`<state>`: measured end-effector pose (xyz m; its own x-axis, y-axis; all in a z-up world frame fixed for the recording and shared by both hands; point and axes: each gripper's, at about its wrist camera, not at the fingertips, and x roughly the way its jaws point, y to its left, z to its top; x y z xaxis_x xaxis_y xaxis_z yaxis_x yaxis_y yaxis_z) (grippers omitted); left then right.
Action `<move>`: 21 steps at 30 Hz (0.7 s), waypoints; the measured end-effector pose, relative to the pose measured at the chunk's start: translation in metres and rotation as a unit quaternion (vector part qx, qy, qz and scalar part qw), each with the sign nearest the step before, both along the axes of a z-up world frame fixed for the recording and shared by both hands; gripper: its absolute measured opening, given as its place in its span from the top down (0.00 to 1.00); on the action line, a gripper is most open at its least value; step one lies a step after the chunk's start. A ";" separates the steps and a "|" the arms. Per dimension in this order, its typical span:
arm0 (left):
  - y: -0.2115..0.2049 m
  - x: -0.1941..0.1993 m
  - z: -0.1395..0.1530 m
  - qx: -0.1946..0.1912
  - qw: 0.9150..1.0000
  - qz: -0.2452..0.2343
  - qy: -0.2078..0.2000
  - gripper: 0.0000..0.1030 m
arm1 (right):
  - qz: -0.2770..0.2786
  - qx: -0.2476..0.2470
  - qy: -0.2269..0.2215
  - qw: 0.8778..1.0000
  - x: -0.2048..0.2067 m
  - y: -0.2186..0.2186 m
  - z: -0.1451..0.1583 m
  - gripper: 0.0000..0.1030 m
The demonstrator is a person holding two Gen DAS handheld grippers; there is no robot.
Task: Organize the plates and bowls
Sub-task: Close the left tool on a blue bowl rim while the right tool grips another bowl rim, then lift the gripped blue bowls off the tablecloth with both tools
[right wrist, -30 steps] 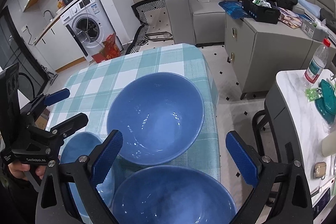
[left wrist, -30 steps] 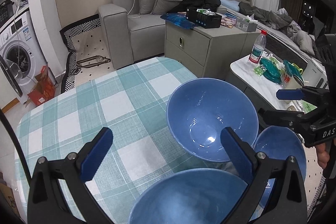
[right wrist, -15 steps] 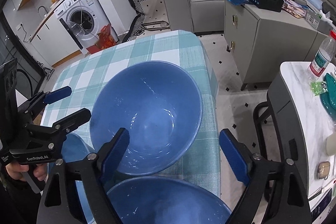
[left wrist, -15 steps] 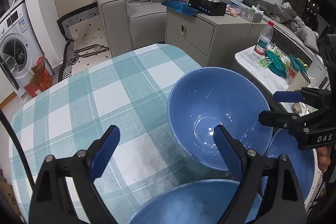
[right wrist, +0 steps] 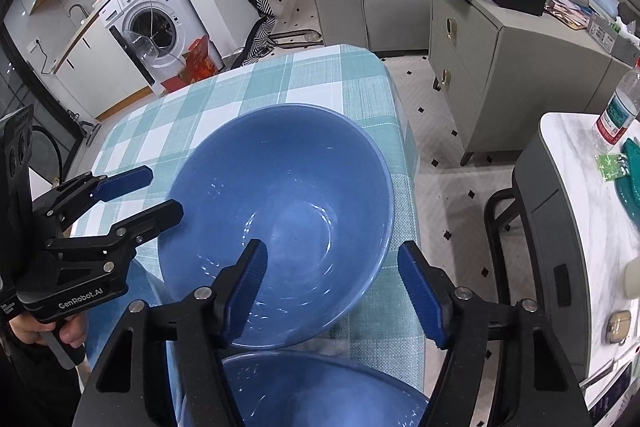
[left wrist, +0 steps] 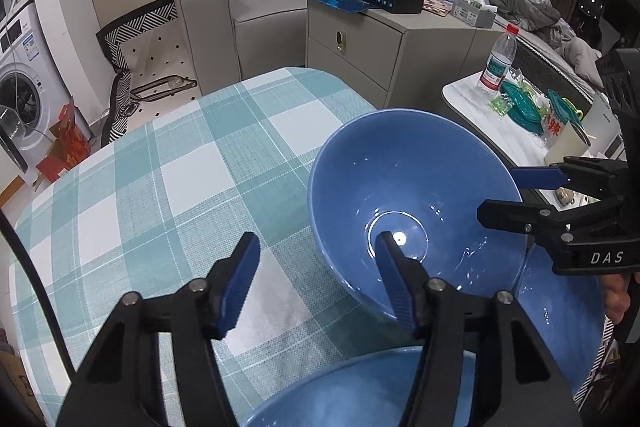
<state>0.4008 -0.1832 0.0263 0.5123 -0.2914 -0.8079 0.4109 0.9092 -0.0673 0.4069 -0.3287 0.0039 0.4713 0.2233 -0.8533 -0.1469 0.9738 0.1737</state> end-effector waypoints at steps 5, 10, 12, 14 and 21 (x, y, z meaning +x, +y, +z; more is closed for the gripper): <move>-0.004 0.000 -0.002 0.002 1.000 -0.008 0.005 0.55 | 0.002 0.000 0.007 1.000 0.001 0.000 -0.004 0.45; -0.011 -0.003 -0.003 0.009 1.000 -0.020 0.002 0.65 | 0.005 -0.005 0.009 1.000 0.001 0.000 -0.007 0.51; -0.012 -0.004 -0.003 0.010 1.000 -0.023 0.001 0.67 | 0.005 -0.006 0.009 1.000 0.001 0.000 -0.008 0.53; -0.012 -0.003 -0.003 0.008 1.000 -0.023 0.001 0.71 | 0.004 -0.008 0.010 1.000 0.001 0.000 -0.009 0.56; -0.011 -0.003 -0.003 0.007 1.000 -0.023 0.001 0.75 | 0.004 -0.010 0.019 1.000 0.002 0.000 -0.014 0.64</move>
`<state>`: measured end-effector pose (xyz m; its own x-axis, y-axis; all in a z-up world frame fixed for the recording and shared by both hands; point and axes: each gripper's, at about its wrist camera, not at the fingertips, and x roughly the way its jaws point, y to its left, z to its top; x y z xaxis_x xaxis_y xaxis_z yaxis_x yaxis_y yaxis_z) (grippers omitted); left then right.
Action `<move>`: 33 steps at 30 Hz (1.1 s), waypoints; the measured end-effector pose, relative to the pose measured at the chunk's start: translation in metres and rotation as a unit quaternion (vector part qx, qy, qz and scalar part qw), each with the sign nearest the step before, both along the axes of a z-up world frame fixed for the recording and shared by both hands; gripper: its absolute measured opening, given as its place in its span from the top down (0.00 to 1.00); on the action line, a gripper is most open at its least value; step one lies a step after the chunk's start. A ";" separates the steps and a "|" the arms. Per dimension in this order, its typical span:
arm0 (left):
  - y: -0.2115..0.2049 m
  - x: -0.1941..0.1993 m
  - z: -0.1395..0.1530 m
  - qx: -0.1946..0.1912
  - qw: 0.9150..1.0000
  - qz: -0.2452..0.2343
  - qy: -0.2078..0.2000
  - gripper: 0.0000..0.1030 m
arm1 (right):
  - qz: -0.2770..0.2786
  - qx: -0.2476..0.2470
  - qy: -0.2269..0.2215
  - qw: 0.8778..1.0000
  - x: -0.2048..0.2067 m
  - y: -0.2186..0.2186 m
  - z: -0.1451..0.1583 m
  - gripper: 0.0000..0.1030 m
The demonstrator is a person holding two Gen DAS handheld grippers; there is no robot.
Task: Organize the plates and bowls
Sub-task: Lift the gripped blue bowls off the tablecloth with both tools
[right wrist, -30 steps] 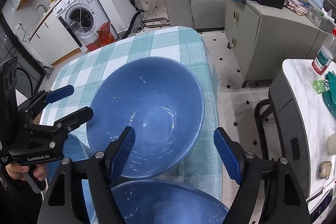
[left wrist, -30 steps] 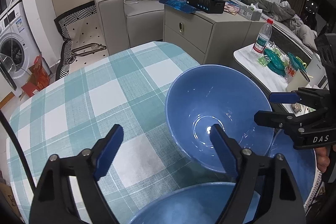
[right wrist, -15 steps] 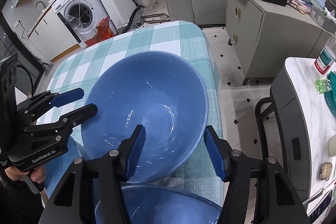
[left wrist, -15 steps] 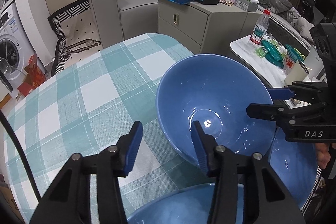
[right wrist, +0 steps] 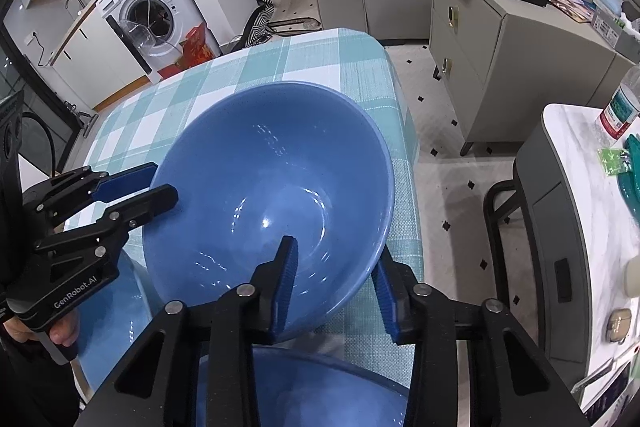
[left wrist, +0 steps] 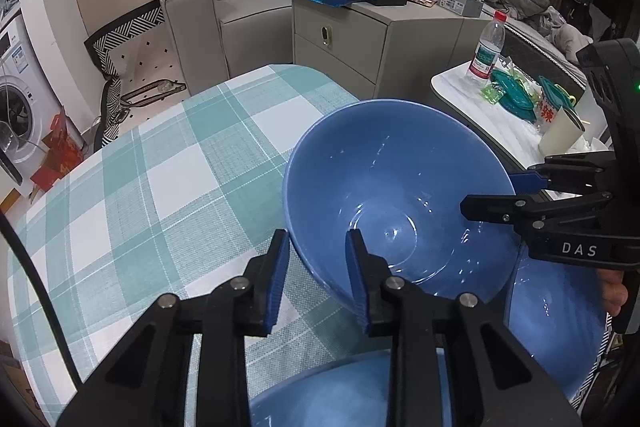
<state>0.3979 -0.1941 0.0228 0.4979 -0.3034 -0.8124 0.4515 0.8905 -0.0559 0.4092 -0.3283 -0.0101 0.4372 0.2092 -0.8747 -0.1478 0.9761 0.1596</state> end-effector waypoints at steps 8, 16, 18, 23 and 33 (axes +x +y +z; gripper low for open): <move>0.002 0.000 0.000 0.000 1.000 0.003 0.000 0.79 | -0.005 -0.016 -0.004 1.000 -0.001 0.002 -0.001 0.72; 0.005 0.001 0.005 0.000 1.000 0.009 -0.007 0.79 | -0.004 -0.019 -0.006 1.000 -0.001 0.004 0.001 0.74; 0.006 0.000 0.007 -0.001 1.000 0.008 -0.010 0.79 | -0.004 -0.021 -0.008 1.000 -0.002 0.005 0.003 0.74; 0.007 -0.002 0.009 -0.001 1.000 0.009 -0.016 0.79 | -0.001 -0.025 -0.016 1.000 -0.006 0.007 0.008 0.74; 0.006 -0.009 0.023 -0.006 0.999 0.006 -0.031 0.79 | -0.002 -0.027 -0.028 0.999 -0.015 0.007 0.021 0.74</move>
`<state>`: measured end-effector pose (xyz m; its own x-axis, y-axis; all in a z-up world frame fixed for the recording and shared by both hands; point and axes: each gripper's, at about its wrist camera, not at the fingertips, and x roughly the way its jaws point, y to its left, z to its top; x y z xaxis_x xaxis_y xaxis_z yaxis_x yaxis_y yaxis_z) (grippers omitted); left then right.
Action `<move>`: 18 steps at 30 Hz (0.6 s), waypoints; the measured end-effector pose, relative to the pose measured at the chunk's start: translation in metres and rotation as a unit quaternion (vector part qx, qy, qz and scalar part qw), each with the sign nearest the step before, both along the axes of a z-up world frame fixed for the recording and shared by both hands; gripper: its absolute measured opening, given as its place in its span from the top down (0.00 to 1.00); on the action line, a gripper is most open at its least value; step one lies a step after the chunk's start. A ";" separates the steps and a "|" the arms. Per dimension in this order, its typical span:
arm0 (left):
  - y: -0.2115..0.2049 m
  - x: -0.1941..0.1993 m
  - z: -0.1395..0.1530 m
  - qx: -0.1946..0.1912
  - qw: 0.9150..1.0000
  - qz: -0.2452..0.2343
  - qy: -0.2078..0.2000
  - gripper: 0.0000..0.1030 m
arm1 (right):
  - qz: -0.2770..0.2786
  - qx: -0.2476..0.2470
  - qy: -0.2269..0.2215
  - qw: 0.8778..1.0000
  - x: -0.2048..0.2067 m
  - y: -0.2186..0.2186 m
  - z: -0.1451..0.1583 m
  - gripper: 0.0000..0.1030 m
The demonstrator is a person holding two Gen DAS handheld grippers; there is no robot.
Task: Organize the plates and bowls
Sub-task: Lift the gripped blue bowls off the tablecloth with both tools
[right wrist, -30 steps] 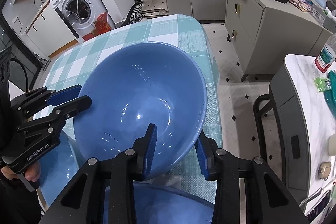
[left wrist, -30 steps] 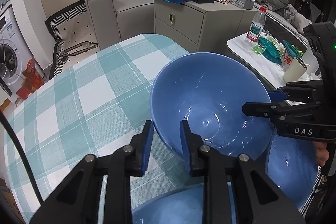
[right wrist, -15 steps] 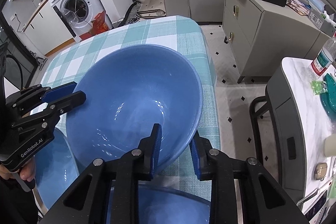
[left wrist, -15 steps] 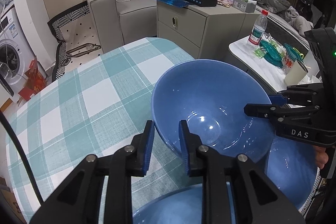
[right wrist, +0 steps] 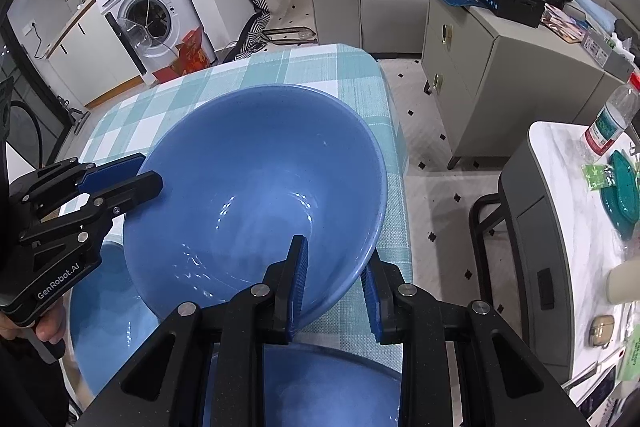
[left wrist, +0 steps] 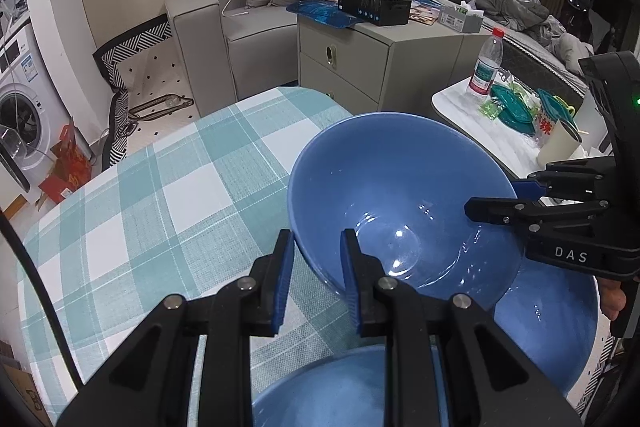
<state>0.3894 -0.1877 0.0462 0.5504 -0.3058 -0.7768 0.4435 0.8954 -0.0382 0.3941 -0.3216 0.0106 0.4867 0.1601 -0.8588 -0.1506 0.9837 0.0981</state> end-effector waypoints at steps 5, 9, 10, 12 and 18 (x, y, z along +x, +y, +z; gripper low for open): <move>0.002 -0.006 0.009 -0.001 1.000 0.001 -0.010 0.79 | 0.003 -0.001 -0.009 1.000 -0.006 0.002 0.009 0.74; 0.004 -0.011 0.016 -0.002 1.000 0.001 -0.017 0.79 | 0.005 -0.002 -0.017 1.000 -0.011 0.004 0.017 0.74; 0.005 -0.012 0.018 -0.003 1.000 0.002 -0.019 0.79 | 0.005 -0.002 -0.019 1.000 -0.013 0.004 0.019 0.74; 0.006 -0.014 0.022 -0.004 1.000 0.002 -0.023 0.79 | 0.006 -0.001 -0.023 1.000 -0.015 0.004 0.024 0.74; 0.010 -0.024 0.035 -0.008 0.999 0.001 -0.035 0.79 | 0.010 -0.006 -0.035 0.999 -0.026 0.009 0.037 0.74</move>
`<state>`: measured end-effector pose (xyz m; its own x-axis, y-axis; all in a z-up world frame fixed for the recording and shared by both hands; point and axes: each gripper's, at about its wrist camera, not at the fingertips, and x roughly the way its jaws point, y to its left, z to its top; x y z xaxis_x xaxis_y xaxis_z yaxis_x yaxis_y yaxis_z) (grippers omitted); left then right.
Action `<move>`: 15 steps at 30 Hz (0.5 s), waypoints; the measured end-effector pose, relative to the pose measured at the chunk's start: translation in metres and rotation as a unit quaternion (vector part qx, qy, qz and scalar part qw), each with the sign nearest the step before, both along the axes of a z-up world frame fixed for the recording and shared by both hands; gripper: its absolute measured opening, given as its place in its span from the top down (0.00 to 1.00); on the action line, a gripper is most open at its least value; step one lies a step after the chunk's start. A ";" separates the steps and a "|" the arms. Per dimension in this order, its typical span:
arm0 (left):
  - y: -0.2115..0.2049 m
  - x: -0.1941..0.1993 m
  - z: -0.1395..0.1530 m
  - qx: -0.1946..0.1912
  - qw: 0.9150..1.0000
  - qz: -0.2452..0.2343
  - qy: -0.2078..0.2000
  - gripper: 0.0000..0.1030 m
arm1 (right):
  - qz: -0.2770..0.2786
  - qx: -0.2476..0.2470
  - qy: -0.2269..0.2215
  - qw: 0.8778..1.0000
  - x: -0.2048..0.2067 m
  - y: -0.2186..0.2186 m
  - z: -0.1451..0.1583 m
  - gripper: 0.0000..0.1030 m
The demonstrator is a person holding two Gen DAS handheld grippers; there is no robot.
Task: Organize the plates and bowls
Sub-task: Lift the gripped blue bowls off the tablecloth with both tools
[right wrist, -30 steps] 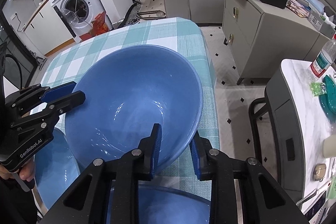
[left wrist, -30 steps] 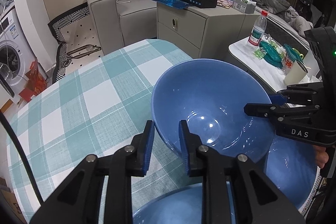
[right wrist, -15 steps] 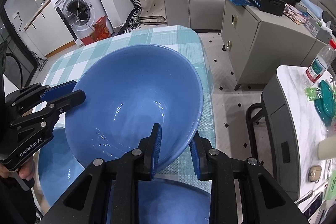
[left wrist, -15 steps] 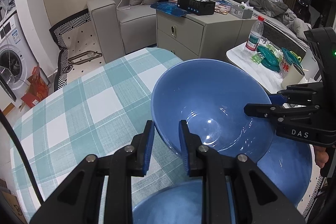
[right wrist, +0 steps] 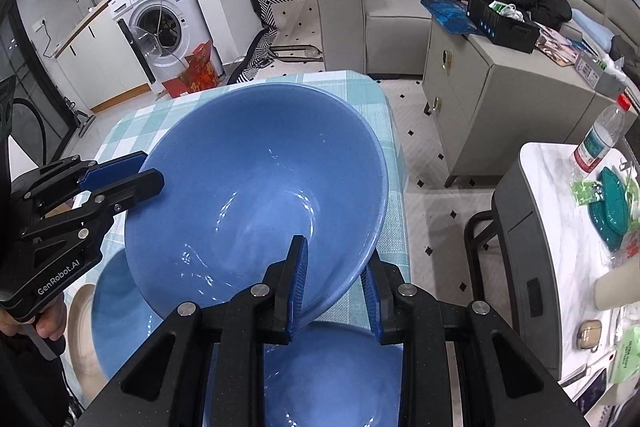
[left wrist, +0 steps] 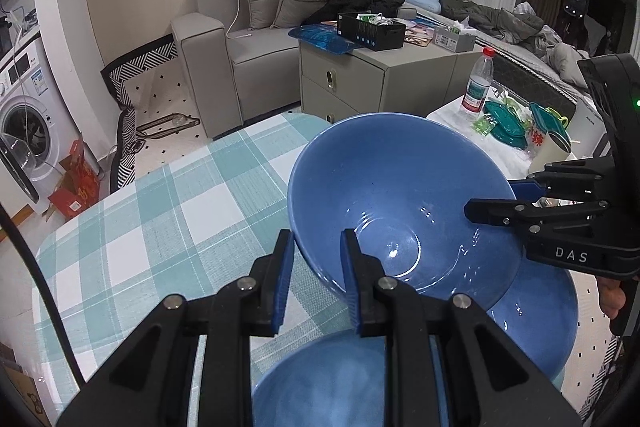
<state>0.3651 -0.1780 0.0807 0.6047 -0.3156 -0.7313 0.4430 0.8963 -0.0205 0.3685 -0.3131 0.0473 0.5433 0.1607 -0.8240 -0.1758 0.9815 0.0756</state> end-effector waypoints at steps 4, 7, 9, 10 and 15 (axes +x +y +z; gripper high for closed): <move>0.004 -0.007 0.008 -0.001 1.000 0.002 -0.009 0.79 | 0.004 -0.002 -0.009 1.000 -0.008 0.004 0.009 0.74; 0.006 -0.013 0.013 -0.002 1.000 0.005 -0.014 0.79 | 0.008 -0.005 -0.015 1.000 -0.014 0.008 0.016 0.74; 0.009 -0.017 0.016 -0.002 1.000 0.008 -0.017 0.79 | 0.011 -0.004 -0.017 1.000 -0.017 0.009 0.018 0.74; 0.010 -0.019 0.018 -0.003 1.000 0.009 -0.018 0.79 | 0.013 -0.004 -0.018 1.000 -0.018 0.010 0.019 0.74; 0.017 -0.029 0.024 -0.003 1.000 0.017 -0.025 0.79 | 0.023 -0.003 -0.025 0.999 -0.026 0.017 0.026 0.74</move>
